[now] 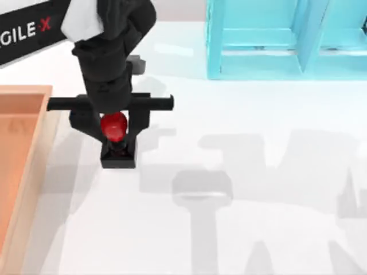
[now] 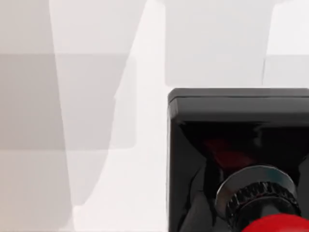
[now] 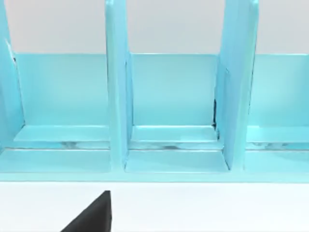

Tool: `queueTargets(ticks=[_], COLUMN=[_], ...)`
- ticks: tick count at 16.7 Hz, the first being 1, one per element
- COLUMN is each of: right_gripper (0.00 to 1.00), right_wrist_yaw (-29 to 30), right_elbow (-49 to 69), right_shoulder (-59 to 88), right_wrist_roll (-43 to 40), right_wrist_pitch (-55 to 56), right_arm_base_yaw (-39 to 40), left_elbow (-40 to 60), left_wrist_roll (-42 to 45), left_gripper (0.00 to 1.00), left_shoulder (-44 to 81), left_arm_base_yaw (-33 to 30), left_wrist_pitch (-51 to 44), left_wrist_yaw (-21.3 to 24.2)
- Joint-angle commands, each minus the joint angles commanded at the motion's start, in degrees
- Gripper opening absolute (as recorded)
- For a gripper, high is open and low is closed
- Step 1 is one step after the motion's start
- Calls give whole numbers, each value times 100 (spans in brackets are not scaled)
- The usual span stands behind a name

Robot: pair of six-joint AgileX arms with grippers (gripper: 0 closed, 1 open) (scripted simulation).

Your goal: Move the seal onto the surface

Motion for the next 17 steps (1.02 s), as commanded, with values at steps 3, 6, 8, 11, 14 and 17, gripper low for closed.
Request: queueTargets(ticks=[3,6,8,11,14,17], right_gripper=[100,100,100,100,100,100], right_wrist_yaw=[0,0,0,0,0,0], right_elbow=[0,0,0,0,0,0], right_shoulder=[0,0,0,0,0,0], right_wrist_roll=[0,0,0,0,0,0], right_wrist_pitch=[0,0,0,0,0,0], right_arm_base_yaw=[0,0,0,0,0,0], left_elbow=[91,68,-22,-348,-615,-619], left_wrist_roll=[-174,-160,-155,-153,-161,-162], left_gripper=[0,0,0,0,0,0], left_shoulder=[209,199,233,331,431,432], left_arm_base_yaw=[-187,-163,-170,-176,-178,-178], left_wrist_pitch=[204,191,293,782,1131,1136], left_wrist_yaw=[-5,1,2,-1,-3,-3])
